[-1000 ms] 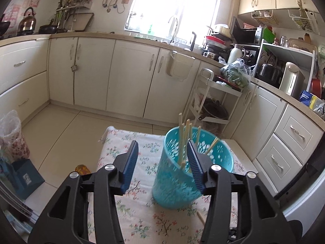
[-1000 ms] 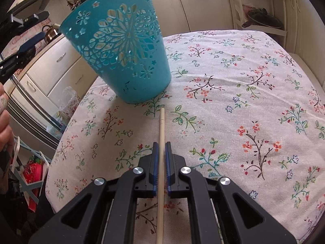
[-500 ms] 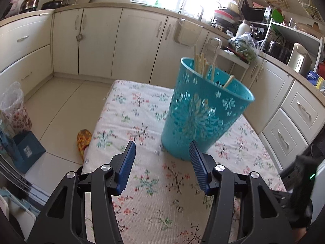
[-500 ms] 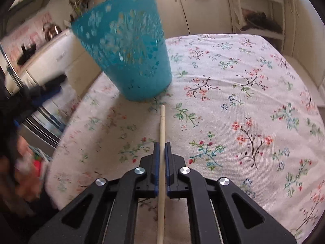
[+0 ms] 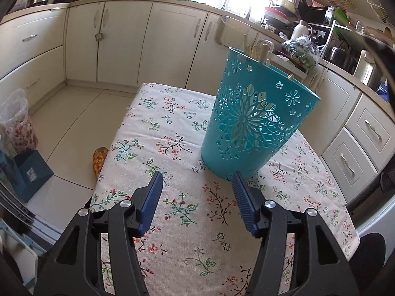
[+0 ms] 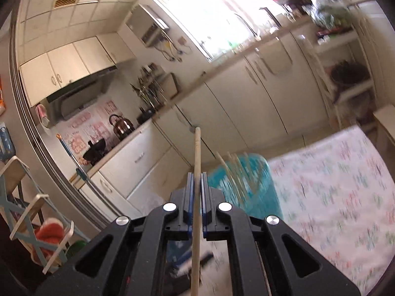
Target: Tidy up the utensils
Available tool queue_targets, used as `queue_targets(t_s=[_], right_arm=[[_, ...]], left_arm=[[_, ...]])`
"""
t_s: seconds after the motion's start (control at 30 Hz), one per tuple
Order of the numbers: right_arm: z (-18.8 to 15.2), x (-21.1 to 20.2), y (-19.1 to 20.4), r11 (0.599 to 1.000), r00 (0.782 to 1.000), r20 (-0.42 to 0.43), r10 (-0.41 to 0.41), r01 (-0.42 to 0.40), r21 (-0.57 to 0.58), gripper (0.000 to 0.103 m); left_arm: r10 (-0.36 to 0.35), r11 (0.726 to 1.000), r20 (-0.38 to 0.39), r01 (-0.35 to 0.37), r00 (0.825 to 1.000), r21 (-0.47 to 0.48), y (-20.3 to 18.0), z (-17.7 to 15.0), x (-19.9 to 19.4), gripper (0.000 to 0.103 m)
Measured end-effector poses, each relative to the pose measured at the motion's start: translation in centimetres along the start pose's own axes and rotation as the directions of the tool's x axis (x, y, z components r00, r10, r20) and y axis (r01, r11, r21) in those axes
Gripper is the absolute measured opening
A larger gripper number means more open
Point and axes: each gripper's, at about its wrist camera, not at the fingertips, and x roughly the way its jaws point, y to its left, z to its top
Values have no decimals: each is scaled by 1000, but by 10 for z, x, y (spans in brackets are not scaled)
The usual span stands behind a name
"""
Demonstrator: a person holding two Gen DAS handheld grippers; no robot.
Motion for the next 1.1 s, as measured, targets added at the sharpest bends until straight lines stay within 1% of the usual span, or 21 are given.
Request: queue_targets(t_s=[0.07, 0.13, 0.2, 0.3, 0.37, 0.47, 0.63, 0.77, 0.8, 0.9, 1.0, 1.03, 1.1], right_arm=[[17, 13, 7, 1000, 999, 38, 5, -4, -17, 6], [32, 32, 11, 1000, 996, 91, -12, 15, -26, 6], [41, 46, 8, 999, 992, 122, -39, 41, -15, 6], [47, 66, -4, 994, 984, 145, -103, 105, -7, 6], [45, 80, -11, 989, 980, 137, -145, 147, -6, 6], [40, 95, -19, 982, 977, 107, -186, 189, -21, 6], [24, 111, -17, 969, 973, 25, -231, 232, -86, 7], [7, 106, -14, 964, 971, -37, -236, 229, -139, 7], [0, 99, -12, 962, 971, -55, -234, 223, -157, 7], [-13, 78, -8, 961, 970, -65, -235, 222, -168, 19], [-30, 42, -8, 961, 970, -46, -240, 231, -151, 24], [-38, 29, -8, 958, 967, -40, -253, 244, -153, 28], [-57, 7, -10, 946, 955, -36, -293, 284, -159, 33]], left_arm=[[1, 1000, 3, -1, 1000, -8, 2, 0, 3, 57], [2, 1000, -5, -2, 1000, -20, 6, -3, 8, 57], [-2, 999, -20, 2, 1000, -35, 10, -5, 13, 57], [-14, 999, -12, 13, 1000, -48, 13, -5, 14, 58], [-21, 999, -18, 20, 1000, -47, 13, -7, 16, 58], [-30, 999, -15, 29, 999, -42, 12, -7, 17, 58], [-45, 997, -18, 44, 999, -63, 16, -7, 18, 59], [-43, 997, -20, 41, 999, -65, 16, -7, 19, 60], [-38, 997, -22, 37, 999, -62, 15, -8, 19, 61], [-23, 998, -23, 22, 999, -52, 13, -8, 19, 65], [2, 999, -22, -3, 1000, -37, 10, -7, 18, 68], [12, 999, -20, -13, 1000, -31, 9, -6, 16, 69], [56, 998, -13, -57, 998, -9, 6, -5, 11, 73]])
